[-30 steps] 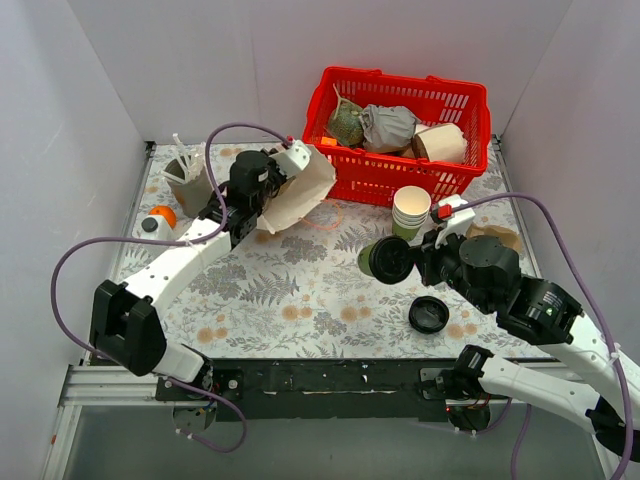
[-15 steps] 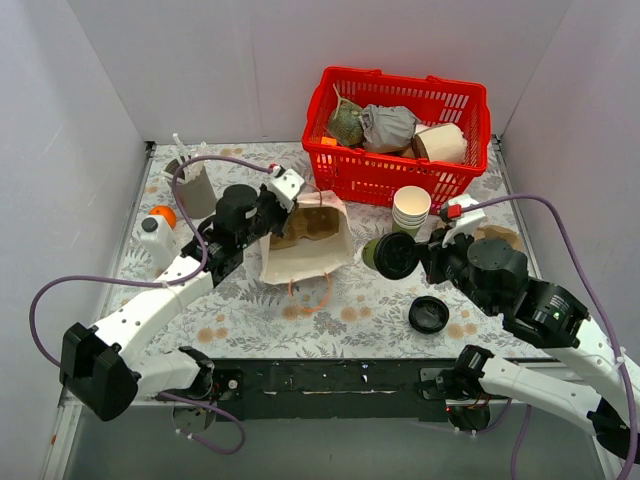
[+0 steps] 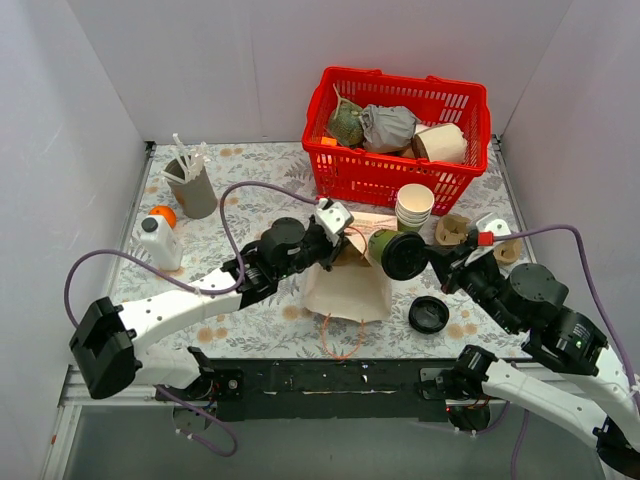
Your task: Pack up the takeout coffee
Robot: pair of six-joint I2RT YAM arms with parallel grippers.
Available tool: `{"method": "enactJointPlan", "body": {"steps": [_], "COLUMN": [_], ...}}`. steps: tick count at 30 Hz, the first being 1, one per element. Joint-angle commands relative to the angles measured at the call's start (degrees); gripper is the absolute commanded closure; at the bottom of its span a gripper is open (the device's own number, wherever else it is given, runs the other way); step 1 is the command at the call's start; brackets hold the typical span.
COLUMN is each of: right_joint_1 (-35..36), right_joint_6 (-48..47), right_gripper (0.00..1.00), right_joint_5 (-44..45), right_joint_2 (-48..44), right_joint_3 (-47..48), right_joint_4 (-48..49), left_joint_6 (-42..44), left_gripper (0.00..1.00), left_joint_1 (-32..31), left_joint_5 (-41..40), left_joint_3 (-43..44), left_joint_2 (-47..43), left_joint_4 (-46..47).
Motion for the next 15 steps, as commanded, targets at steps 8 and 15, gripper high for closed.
{"method": "enactJointPlan", "body": {"steps": [8, 15], "right_joint_1": [-0.1, -0.1], "right_joint_6": [-7.2, -19.5], "right_gripper": [0.99, 0.99], "right_joint_5": [-7.2, -23.9], "right_joint_2": [-3.5, 3.1], "right_joint_3": [5.7, 5.0], "right_joint_4": [2.2, -1.4], "left_joint_6": [-9.7, -7.2], "left_gripper": [1.0, 1.0], "left_joint_1": [-2.2, -2.2], "left_joint_5": [-11.3, -11.6], "left_joint_3": [3.9, 11.3], "left_joint_2": [5.7, 7.9], "left_joint_4": [0.5, -5.6]}}
